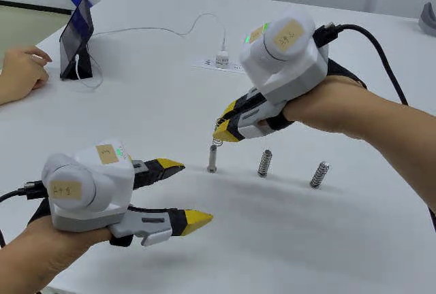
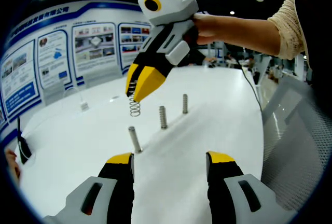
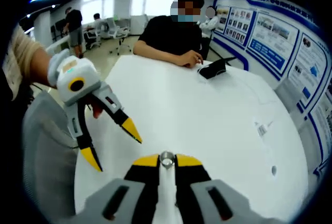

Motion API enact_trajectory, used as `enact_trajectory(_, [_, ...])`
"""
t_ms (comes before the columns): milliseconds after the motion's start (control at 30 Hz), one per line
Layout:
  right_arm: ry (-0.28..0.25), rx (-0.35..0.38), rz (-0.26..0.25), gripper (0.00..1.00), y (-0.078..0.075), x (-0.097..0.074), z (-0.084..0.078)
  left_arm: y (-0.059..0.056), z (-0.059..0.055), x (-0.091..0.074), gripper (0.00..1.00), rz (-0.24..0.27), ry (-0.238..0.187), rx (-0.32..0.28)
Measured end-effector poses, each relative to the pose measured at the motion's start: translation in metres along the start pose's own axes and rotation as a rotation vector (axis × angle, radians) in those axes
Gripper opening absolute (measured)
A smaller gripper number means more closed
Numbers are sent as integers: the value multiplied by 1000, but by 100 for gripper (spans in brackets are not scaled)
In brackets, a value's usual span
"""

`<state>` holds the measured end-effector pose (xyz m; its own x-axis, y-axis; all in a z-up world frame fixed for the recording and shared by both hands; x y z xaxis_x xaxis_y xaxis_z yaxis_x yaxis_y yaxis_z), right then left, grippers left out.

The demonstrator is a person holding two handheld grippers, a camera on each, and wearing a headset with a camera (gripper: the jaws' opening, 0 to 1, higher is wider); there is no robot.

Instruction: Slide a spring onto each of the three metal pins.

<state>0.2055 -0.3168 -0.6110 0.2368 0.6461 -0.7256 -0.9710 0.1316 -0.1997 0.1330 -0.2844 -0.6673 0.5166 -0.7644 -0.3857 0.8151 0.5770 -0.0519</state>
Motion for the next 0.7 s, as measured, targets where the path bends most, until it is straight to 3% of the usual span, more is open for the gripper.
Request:
enact_trajectory(500, [22, 53, 6, 12, -10, 22, -14, 1, -1, 1, 56, 0, 7, -3])
enact_trajectory(700, [24, 61, 8, 12, -8, 22, -14, 1, -2, 1, 56, -1, 10, -5])
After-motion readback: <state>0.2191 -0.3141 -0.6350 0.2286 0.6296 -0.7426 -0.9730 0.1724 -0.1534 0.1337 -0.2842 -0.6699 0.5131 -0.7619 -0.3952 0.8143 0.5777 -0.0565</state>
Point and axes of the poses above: the centre of the closed fingertips' face, and the gripper's own axes: x roughly forward along the fingers, y roughly to its left, z roughly out of its top, the point moved 2 cm from there along -x, roughly backward along the fingers, and after that the axes turned 6 degrees about -x, right-handed, at the moved point
